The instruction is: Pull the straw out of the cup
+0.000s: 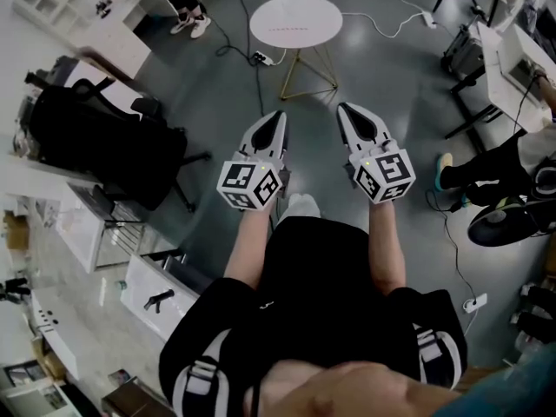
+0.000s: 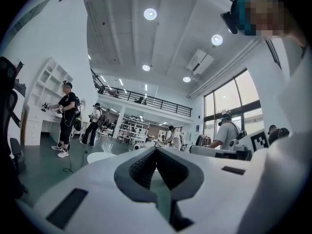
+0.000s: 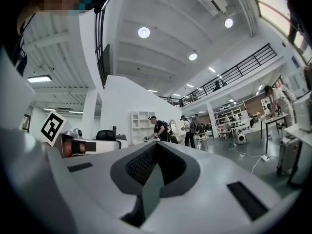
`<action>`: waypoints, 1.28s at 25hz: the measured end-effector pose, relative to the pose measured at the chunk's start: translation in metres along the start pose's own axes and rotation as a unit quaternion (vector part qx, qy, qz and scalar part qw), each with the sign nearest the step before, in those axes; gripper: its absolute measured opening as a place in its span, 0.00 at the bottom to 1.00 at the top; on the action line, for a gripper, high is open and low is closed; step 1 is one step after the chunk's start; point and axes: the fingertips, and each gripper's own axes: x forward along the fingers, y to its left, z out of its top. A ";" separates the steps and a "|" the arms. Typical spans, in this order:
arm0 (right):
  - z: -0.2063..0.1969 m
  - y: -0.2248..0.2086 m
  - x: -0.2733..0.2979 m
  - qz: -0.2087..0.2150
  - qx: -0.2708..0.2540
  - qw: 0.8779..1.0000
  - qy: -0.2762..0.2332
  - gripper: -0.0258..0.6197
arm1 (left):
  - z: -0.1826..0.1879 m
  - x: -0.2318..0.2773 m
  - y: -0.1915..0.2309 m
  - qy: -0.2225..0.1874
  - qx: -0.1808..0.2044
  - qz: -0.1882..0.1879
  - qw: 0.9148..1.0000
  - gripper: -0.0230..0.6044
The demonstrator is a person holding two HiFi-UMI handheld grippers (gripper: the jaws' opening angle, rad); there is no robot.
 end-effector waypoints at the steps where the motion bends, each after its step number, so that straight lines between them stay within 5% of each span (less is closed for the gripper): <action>1: 0.001 -0.001 0.000 -0.001 0.000 1.000 0.000 0.07 | -0.001 0.002 0.000 0.002 -0.006 -0.004 1.000 0.05; 8: -0.005 -0.014 0.009 -0.008 0.004 1.000 -0.001 0.07 | -0.006 0.010 0.006 -0.001 -0.013 -0.019 1.000 0.05; 17: -0.003 -0.033 0.053 0.006 -0.014 1.000 0.004 0.07 | -0.002 0.031 0.056 -0.027 -0.046 0.007 0.999 0.05; 32: -0.028 -0.076 0.097 -0.028 0.009 0.999 0.027 0.07 | -0.009 0.092 0.104 0.001 -0.054 0.018 0.998 0.05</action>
